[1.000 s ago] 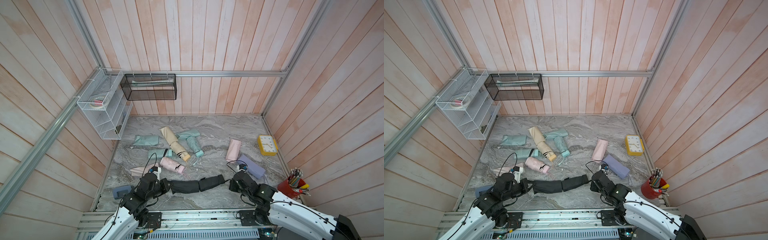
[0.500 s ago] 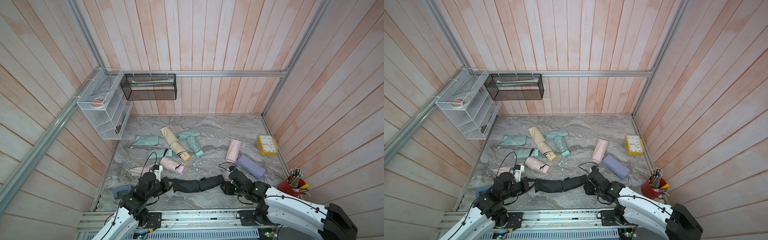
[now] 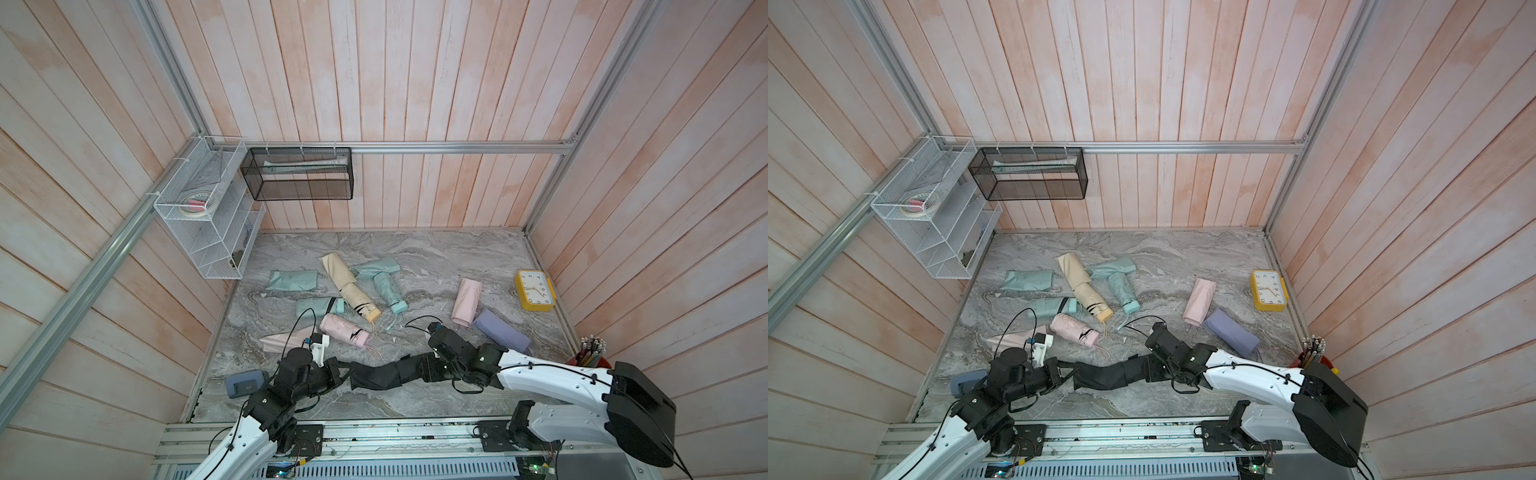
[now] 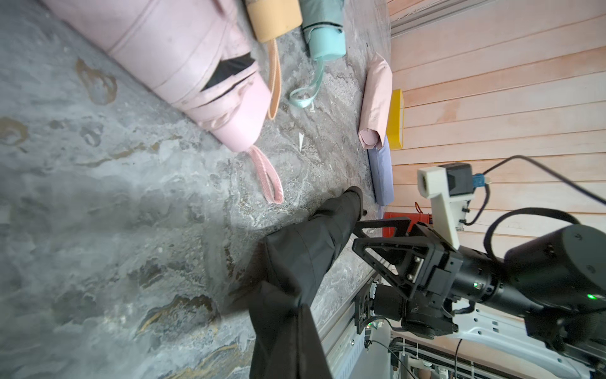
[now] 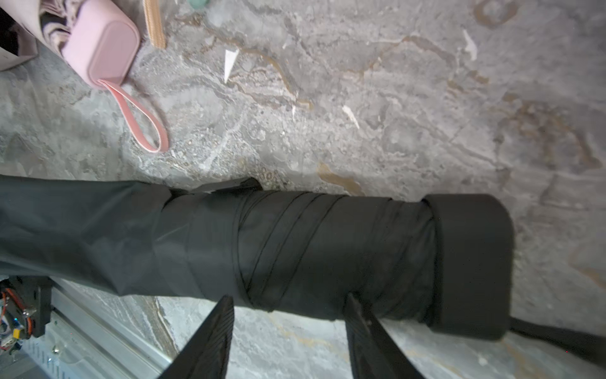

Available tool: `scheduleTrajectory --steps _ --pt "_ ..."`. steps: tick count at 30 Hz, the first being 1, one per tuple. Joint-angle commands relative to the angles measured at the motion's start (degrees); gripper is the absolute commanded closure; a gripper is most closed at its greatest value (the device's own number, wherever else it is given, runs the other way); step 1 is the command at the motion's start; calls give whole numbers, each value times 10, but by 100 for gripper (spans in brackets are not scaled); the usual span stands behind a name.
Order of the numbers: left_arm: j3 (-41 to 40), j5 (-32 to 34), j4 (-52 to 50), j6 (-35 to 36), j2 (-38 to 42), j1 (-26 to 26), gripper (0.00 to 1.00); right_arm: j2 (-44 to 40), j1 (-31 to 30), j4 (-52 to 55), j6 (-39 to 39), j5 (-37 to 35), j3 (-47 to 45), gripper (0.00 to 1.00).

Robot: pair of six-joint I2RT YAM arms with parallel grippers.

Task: Take umbrellas out of sleeves
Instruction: Move the umbrella to the center of the board.

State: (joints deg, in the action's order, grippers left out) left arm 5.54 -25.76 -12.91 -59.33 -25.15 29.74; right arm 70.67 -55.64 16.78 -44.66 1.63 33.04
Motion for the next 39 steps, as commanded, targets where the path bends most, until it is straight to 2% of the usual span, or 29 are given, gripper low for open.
scheduleTrajectory --steps 1,5,9,13,19,25,31,33,35,39 --pt "-28 -3 83 -34 -22 11 100 27 26 -14 13 -1 -11 44" --pt "-23 37 157 -42 -89 47 100 20 90 -42 29 3 -22 44" --pt "15 65 225 -33 -202 71 100 39 151 -81 57 7 -15 44" --pt "67 62 292 -16 -333 71 100 106 188 -94 92 31 32 44" --pt "198 60 269 47 -482 59 100 217 226 -95 131 64 122 44" --pt "294 42 232 102 -558 13 100 288 267 -102 150 71 203 44" --pt "368 16 235 127 -635 -4 100 347 301 -81 188 84 307 45" --pt "376 10 241 129 -642 -5 98 336 302 -66 198 68 322 45" --pt "375 2 251 130 -640 -5 89 309 306 -58 204 48 319 44" --pt "381 -28 267 136 -650 -5 87 251 345 -46 204 38 285 43"
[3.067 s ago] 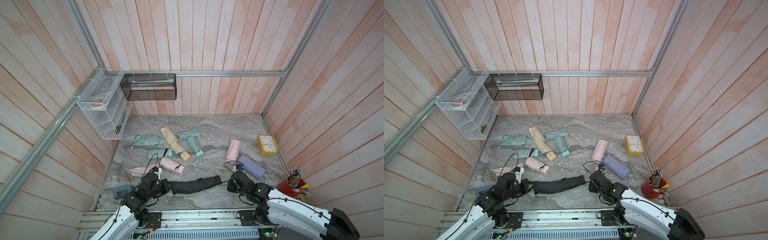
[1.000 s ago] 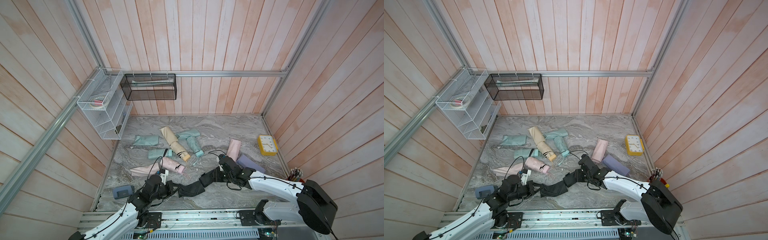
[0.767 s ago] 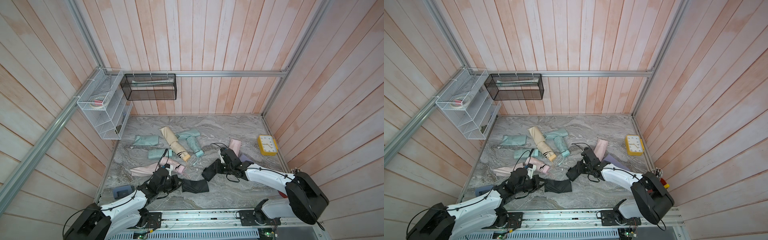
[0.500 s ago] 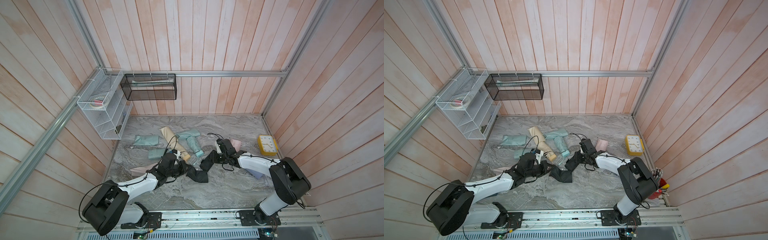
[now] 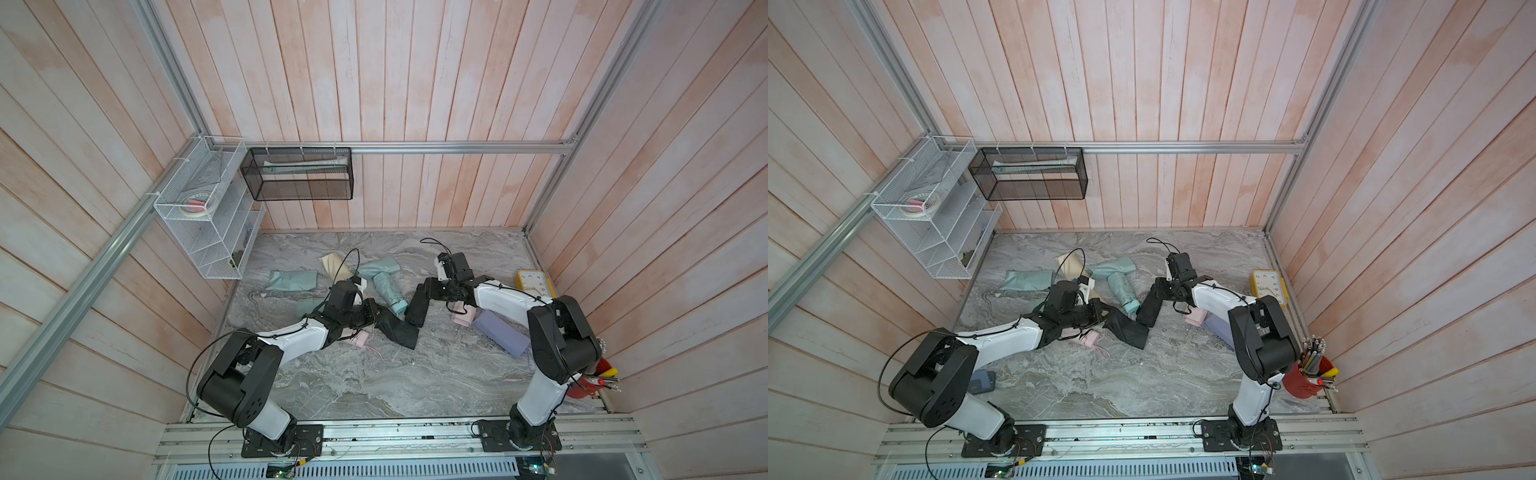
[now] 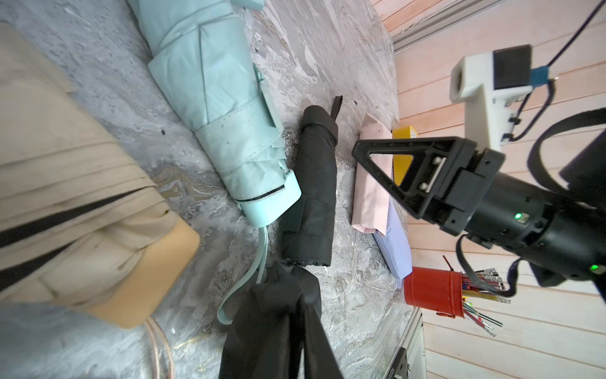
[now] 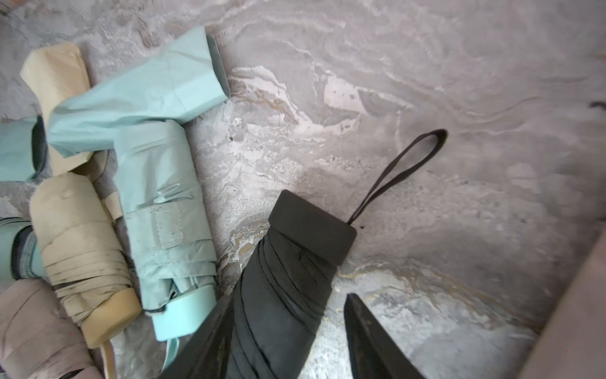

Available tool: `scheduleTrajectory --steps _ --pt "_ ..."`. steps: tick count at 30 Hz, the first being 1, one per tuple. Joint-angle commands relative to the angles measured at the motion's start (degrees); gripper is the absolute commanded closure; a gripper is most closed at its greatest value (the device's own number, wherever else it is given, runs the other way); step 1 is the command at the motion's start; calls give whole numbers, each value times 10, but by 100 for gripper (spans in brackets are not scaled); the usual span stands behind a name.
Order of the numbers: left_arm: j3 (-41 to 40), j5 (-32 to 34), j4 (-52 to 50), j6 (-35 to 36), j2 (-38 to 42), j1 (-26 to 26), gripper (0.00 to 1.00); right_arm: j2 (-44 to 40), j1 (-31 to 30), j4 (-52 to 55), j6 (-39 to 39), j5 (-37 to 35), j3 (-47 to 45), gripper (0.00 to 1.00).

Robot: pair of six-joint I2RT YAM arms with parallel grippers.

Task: Take umbrellas out of sleeves
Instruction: Move the umbrella to the center of the board, then place the umbrella sleeve at the center of the board.

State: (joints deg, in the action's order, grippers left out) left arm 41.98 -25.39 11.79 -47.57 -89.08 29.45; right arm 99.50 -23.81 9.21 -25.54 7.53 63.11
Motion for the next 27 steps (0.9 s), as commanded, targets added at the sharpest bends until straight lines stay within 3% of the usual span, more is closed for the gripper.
scheduleTrajectory --steps 1,3,7,13,17,24,27 --pt "23 -42 22 20 -17 -2 91 -55 43 28 8 -21 -31 43" --pt "37 -65 27 24 -27 -1 100 -86 78 20 -3 -23 -64 43" --pt "82 -95 4 44 -18 10 100 -111 135 10 -11 -29 -103 42" --pt "152 -187 58 26 -58 16 100 -80 145 60 11 -52 -68 34" --pt "237 -178 62 24 -121 15 100 -78 150 46 7 -48 -76 33" --pt "455 -123 -14 77 -287 10 100 -114 165 23 -12 -56 -116 31" --pt "540 -123 -2 64 -364 4 100 -129 166 -1 -21 -45 -136 31"
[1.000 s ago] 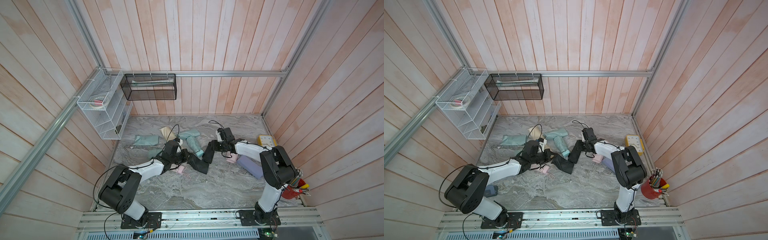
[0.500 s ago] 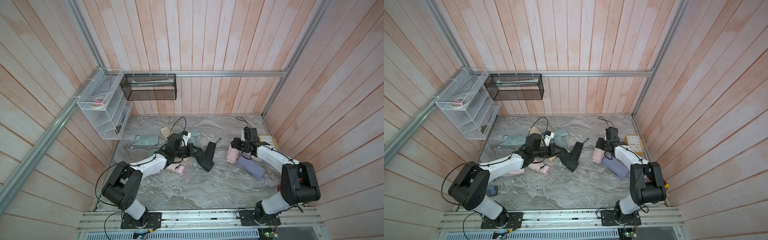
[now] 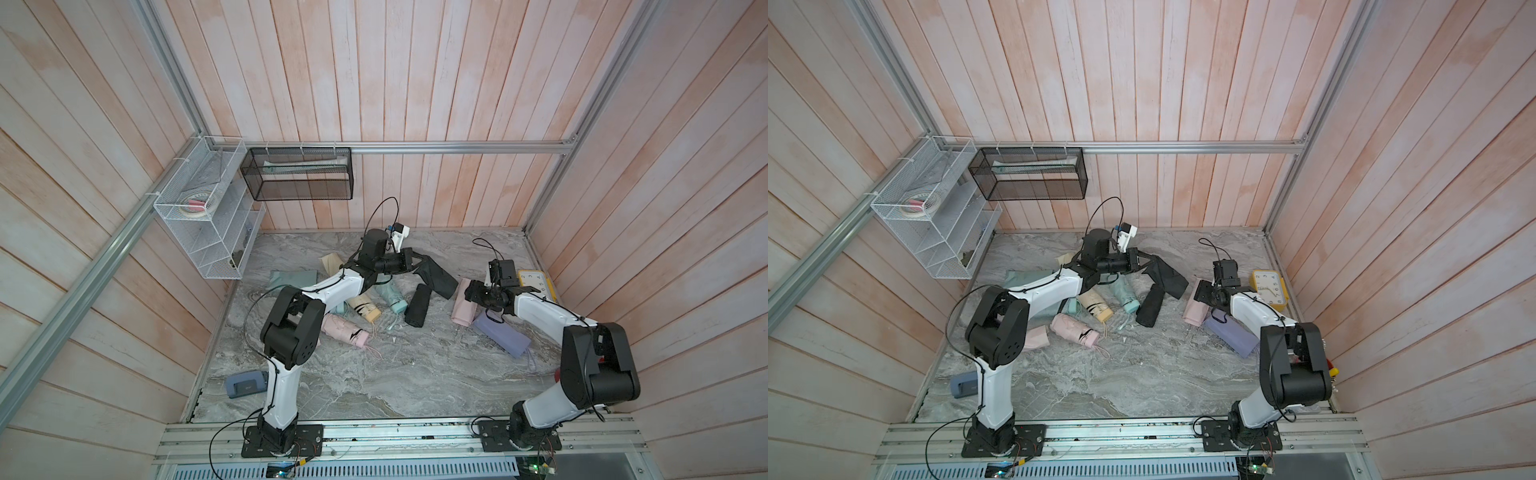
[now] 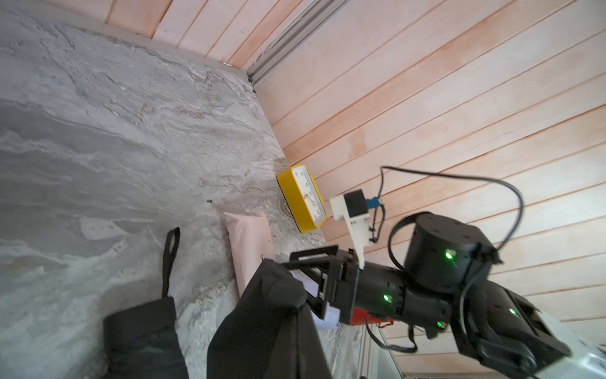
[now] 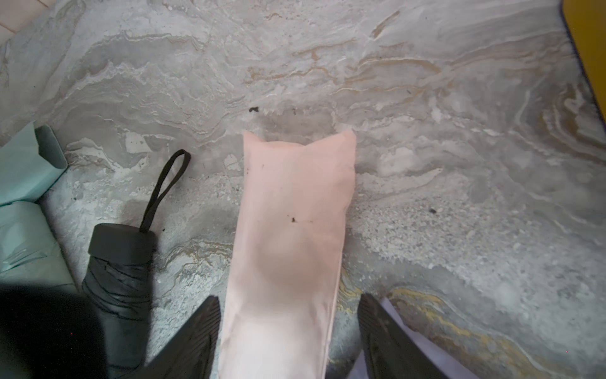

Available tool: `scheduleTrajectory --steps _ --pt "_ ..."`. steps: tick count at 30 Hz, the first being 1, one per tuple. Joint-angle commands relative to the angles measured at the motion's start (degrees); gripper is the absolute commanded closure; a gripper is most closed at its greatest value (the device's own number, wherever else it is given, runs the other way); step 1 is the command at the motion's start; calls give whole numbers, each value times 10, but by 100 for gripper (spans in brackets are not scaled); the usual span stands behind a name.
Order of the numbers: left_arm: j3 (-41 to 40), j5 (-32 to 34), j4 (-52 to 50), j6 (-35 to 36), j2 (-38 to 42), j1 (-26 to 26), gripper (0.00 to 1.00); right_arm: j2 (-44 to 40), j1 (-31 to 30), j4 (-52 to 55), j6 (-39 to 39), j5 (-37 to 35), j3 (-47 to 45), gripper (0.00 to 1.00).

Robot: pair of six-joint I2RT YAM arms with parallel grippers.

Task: Take umbrellas out of sleeves
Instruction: Place the umbrella sleeve at the center of the board, then move the umbrella to the center of the board.

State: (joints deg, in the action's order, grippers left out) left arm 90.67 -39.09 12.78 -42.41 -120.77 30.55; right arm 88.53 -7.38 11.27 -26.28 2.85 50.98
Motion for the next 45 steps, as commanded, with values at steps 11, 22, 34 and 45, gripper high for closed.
scheduleTrajectory --steps 11,22,34,45 --pt "108 47 -46 41 -76 -8 0 6 2 -8 10 27 0 26" --pt "-323 152 -20 57 273 14 0 98 -20 28 24 -28 71 29" --pt "-565 237 -86 47 558 23 0 73 -182 73 5 -143 14 64" --pt "-644 241 -178 25 740 30 0 -122 -370 92 -21 -129 -143 67"
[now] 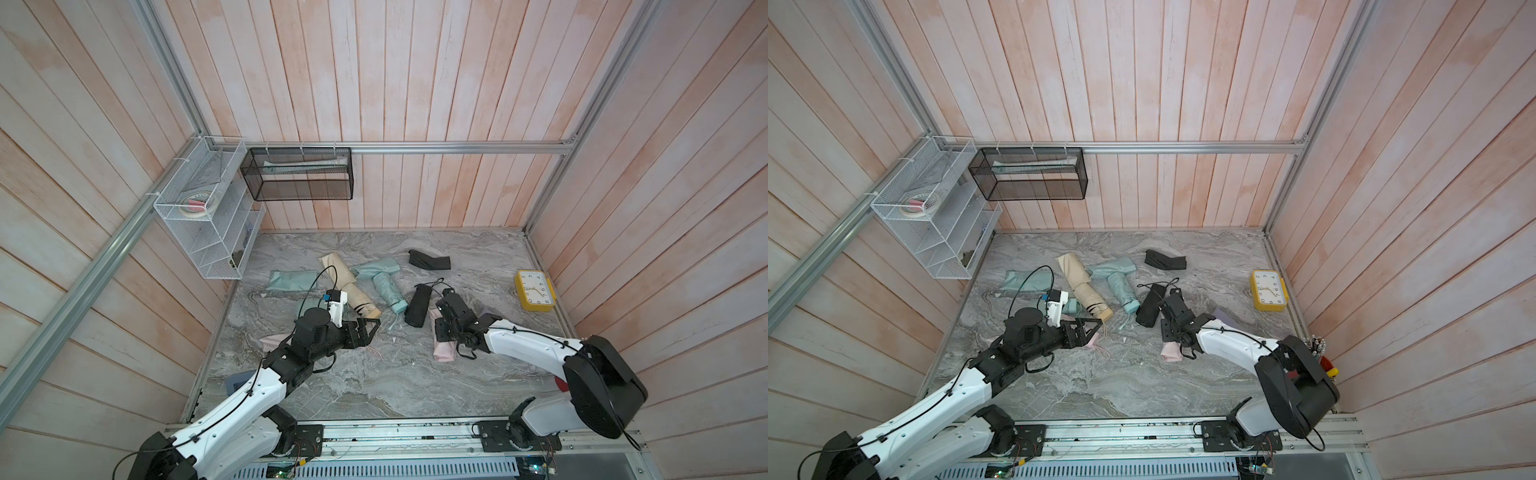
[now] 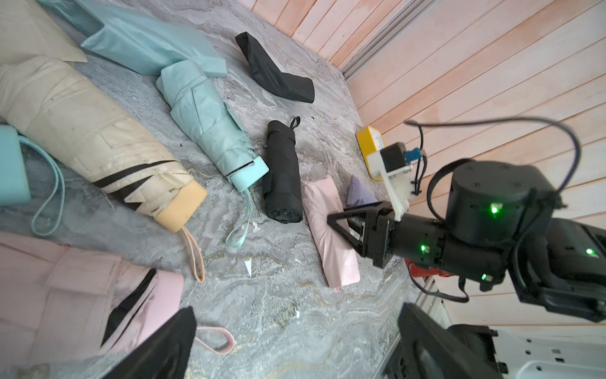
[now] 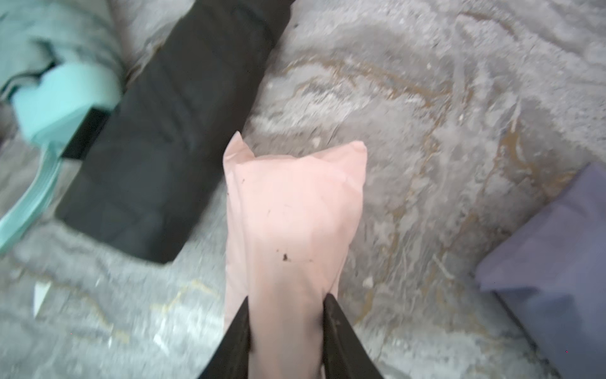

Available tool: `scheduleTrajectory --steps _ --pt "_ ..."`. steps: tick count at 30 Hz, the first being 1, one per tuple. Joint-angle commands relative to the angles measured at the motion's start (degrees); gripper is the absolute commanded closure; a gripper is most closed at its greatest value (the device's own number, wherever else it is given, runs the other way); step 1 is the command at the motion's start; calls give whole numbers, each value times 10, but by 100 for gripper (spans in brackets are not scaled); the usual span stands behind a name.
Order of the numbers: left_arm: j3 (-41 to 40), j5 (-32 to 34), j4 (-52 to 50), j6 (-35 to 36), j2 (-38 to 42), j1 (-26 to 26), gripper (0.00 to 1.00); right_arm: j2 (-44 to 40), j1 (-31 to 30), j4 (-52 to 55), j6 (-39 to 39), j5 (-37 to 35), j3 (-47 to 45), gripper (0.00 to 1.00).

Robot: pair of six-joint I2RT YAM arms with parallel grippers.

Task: Take umbrellas out of sleeves
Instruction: Move the umbrella to the center of the board.

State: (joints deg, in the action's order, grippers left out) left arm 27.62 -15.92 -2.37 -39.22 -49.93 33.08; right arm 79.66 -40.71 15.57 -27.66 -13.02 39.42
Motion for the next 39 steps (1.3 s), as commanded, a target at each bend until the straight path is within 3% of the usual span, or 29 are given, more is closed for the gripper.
scheduleTrajectory --steps 1,8,18,20,22,25,27,33,35,39 --pt "-17 7 -30 -9 44 6 0 -51 -54 49 -11 31 -29 67" --pt "-28 -6 -62 -20 103 32 0 -81 -120 9 66 126 -5 72" --pt "-23 20 -140 -28 186 41 0 70 -147 23 195 144 126 84" --pt "-15 18 -154 -25 181 42 0 99 -146 44 195 123 154 79" --pt "-12 15 -166 -25 175 42 0 101 -146 50 187 112 156 65" --pt "-18 15 -167 -33 172 44 0 56 -146 55 149 87 118 48" --pt "-23 14 -160 -38 165 45 0 15 -145 72 112 66 89 44" --pt "-13 30 -142 -19 110 46 0 -61 -141 88 44 107 23 42" --pt "-9 32 -130 -9 87 46 0 -61 -141 79 47 131 11 42" --pt "-5 17 -98 16 44 46 0 -28 -141 86 43 111 11 42"
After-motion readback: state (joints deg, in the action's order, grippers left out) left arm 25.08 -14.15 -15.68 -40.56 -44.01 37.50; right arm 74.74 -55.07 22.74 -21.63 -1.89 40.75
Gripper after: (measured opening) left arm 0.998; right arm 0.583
